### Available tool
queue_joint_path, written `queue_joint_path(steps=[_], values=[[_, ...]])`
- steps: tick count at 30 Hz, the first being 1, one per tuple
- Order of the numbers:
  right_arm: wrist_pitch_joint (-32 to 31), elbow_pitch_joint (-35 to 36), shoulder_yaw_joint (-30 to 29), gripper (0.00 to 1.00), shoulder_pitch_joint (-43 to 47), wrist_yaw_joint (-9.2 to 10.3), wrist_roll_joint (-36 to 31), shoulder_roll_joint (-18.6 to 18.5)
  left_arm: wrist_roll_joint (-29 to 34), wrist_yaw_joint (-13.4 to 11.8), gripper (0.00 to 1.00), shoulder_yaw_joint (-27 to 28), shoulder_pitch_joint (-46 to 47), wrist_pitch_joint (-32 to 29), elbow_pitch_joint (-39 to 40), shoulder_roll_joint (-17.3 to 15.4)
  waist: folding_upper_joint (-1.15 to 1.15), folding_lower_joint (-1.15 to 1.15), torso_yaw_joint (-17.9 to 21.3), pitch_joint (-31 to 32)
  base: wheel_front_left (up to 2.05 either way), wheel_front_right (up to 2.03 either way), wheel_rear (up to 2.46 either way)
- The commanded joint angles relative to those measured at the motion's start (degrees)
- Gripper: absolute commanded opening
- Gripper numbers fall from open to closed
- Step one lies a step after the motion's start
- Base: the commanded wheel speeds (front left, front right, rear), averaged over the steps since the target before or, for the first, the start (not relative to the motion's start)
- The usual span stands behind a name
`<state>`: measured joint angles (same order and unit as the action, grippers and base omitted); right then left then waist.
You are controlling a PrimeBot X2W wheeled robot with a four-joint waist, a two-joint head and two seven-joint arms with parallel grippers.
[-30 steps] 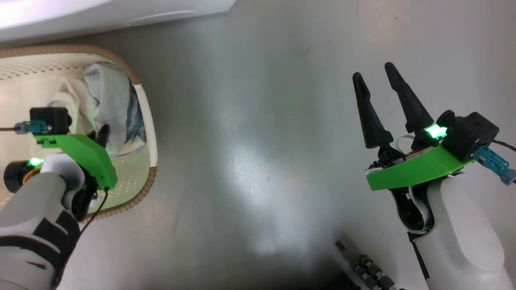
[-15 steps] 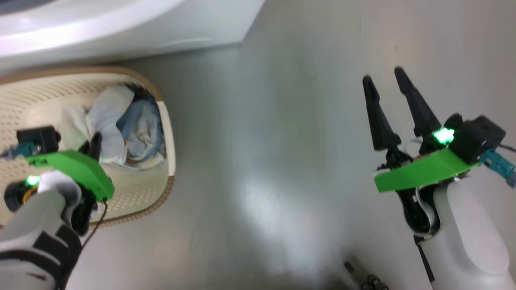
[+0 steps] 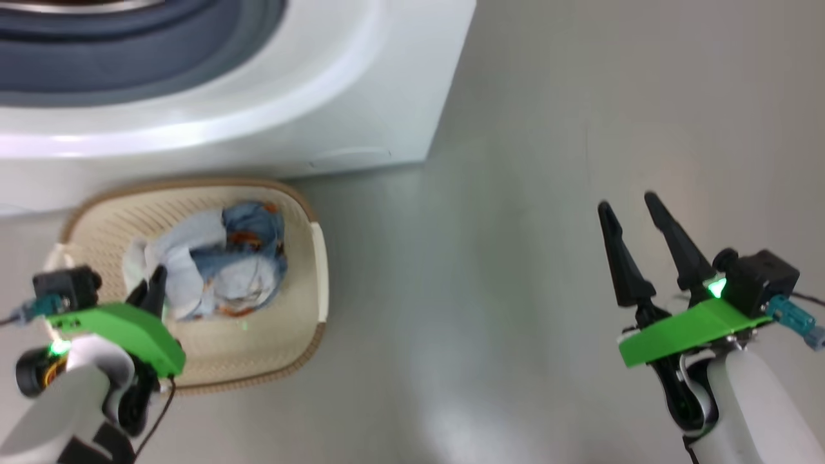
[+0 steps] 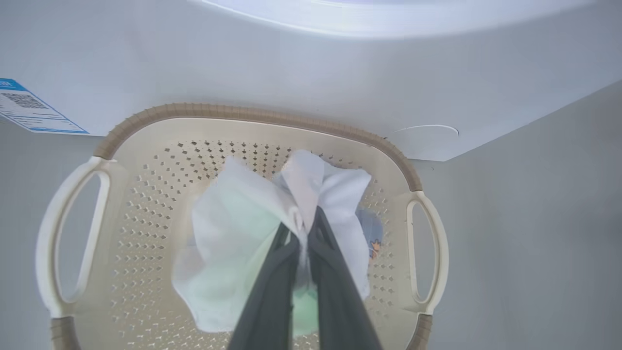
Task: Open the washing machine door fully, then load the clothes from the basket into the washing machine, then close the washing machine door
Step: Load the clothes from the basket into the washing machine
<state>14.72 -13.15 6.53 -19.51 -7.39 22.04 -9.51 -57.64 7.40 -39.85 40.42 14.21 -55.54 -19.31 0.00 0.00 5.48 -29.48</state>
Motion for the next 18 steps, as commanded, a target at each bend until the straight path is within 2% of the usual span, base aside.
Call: queue_joint_path(steps=[1, 10, 18], values=[[0.28, 0.91, 0.91, 1.0, 2.1, -0.1, 0.89, -0.62, 1.77, 0.09, 0.0, 3.12, -1.62, 0.78, 1.32, -2.43, 0.0, 0.0, -2.26, 5.7, 0.0, 0.0, 0.0], [0.28, 0.18, 0.4, 1.0, 6.22, -0.1, 1.6, -1.69, 13.85, 0.09, 0.0, 16.45, -10.81, 0.78, 9.78, -1.65, 0.0, 0.0, -2.76, 12.71, 0.0, 0.0, 0.0], [0.28, 0.15, -0.6, 1.0, 9.93, -0.1, 2.09, -2.7, 22.83, 0.09, 0.0, 25.66, -19.2, 0.78, 19.74, 0.66, 0.0, 0.0, -3.06, 17.78, 0.0, 0.0, 0.0]])
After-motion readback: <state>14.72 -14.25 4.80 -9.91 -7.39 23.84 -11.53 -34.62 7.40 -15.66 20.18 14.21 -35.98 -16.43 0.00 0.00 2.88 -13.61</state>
